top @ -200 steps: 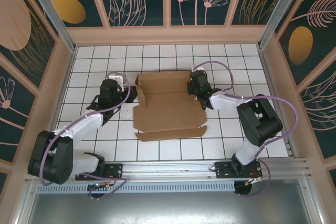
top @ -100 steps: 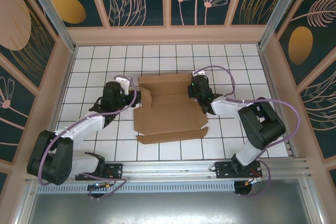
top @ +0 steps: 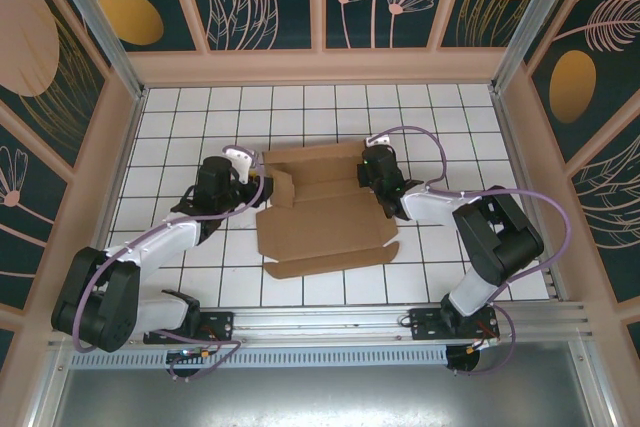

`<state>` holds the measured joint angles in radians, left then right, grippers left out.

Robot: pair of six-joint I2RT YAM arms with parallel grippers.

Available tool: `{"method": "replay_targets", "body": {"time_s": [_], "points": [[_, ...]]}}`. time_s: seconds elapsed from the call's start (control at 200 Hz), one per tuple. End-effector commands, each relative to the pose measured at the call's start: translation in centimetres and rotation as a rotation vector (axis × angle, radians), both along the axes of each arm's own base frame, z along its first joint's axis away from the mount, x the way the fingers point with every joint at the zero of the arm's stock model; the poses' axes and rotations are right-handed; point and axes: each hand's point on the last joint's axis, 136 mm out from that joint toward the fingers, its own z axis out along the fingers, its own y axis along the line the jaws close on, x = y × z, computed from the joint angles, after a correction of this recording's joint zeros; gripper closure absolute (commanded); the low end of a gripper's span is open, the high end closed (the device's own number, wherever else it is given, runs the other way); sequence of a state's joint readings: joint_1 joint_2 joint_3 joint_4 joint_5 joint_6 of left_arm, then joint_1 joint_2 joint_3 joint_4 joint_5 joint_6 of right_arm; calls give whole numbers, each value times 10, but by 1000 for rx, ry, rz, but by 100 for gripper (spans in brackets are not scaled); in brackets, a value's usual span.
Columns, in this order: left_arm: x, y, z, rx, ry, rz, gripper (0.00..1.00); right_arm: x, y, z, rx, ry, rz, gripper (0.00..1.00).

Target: Fold the paper box

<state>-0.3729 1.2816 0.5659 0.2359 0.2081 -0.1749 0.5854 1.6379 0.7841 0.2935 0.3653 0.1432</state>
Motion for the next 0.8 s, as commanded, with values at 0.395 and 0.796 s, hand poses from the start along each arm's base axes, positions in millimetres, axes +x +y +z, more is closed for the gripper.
{"method": "replay_targets", "body": {"time_s": [0.395,0.796], "points": [[-30,-24,0,34,-59,-251,50,-31,-11,-48,-98,177,7,100],[-45,-38,4,32,-70,-395,53,-26,-13,-44,-111,173,8,100]]}}
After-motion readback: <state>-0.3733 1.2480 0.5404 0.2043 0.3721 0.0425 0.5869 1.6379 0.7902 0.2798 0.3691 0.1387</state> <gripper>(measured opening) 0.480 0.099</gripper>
